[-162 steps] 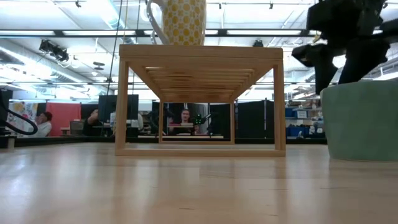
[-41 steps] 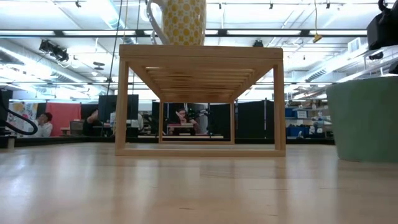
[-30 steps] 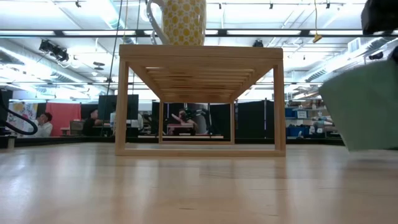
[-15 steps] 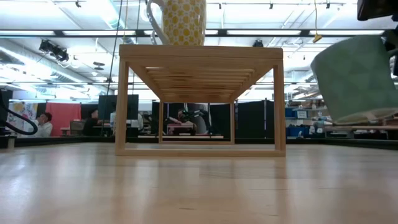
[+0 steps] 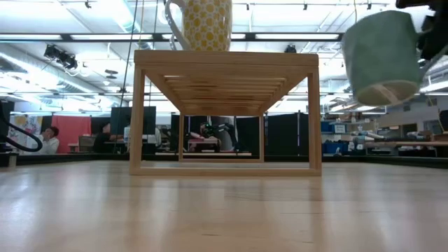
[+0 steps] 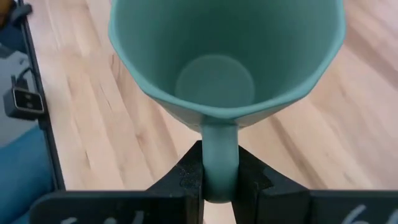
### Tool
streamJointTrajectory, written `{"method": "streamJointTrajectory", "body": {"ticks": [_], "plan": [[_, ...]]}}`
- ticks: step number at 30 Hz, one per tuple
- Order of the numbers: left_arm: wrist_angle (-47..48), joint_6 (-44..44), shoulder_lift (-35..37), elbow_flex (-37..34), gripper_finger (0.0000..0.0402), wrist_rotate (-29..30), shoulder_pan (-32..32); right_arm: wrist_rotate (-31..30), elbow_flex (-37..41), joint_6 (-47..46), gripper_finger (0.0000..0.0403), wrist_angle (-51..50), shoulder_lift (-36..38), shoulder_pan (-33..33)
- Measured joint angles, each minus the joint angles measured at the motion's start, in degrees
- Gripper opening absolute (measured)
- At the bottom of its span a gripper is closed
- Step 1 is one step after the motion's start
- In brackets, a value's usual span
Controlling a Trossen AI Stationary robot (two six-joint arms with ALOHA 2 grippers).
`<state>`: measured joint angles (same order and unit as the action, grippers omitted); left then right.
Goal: Place coffee mugs
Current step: Put the green cup on the shelf aligned with the other pink cup
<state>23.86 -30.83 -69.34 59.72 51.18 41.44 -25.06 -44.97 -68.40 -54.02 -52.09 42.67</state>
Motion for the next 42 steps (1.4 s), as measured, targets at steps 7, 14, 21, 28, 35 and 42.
{"method": "streamJointTrajectory", "body": {"ticks": [7, 14, 21, 28, 35, 42], "plan": [[0.0, 0.0, 0.0, 0.0, 0.0224, 0.0, 0.0, 0.3, -1.4, 7.1, 0.0053, 1.5, 1.7, -4.3], [0.0, 0.0, 0.0, 0.0, 0.0224, 0.0, 0.0, 0.2, -10.9, 18.4, 0.0054, 1.4, 1.5, -8.6], [0.0, 0.0, 0.0, 0.0, 0.0224, 0.0, 0.0, -2.6, -21.7, 32.9, 0.0053, 1.2, -0.4, -15.3], [0.0, 0.0, 0.0, 0.0, 0.0224, 0.0, 0.0, -2.2, -31.2, 47.2, 0.0053, 1.3, -6.8, -24.3], [0.0, 0.0, 0.0, 0.0, 0.0224, 0.0, 0.0, 2.9, -35.4, 55.6, 0.0053, 1.2, -14.1, -33.1], [0.0, 0.0, 0.0, 0.0, 0.0224, 0.0, 0.0, 9.1, -35.4, 58.1, 0.0053, 1.5, -20.2, -40.4]]}}
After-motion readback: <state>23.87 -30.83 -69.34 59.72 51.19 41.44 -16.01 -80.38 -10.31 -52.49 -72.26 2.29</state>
